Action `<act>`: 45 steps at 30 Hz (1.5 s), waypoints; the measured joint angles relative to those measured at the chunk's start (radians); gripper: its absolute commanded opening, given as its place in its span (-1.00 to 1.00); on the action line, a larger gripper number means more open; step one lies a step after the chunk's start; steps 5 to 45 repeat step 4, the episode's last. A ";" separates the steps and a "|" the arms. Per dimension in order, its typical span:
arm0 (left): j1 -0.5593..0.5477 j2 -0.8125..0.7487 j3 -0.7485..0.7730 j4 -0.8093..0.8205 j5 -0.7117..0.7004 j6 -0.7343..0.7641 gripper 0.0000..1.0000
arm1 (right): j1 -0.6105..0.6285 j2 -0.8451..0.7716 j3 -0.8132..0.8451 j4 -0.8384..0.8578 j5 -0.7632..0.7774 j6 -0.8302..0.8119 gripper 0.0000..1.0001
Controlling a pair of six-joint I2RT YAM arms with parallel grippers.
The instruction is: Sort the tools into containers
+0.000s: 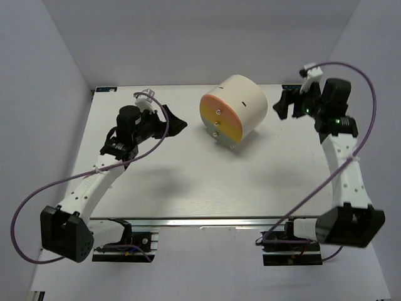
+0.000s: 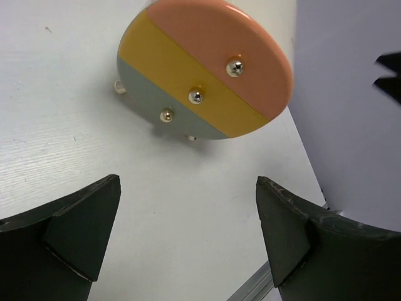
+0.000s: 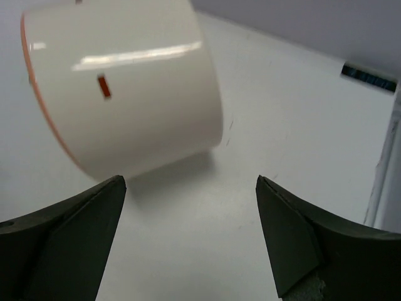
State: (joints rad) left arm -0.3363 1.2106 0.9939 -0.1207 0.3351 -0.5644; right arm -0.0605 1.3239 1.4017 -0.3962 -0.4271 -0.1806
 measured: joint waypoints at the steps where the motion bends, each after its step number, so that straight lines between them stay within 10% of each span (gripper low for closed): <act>1: 0.000 -0.019 0.000 -0.009 0.000 0.014 0.96 | 0.007 -0.050 -0.063 -0.018 -0.001 -0.009 0.79; 45: 0.000 -0.073 0.000 -0.034 -0.003 0.059 0.96 | 0.046 -0.120 -0.152 -0.106 0.024 -0.014 0.79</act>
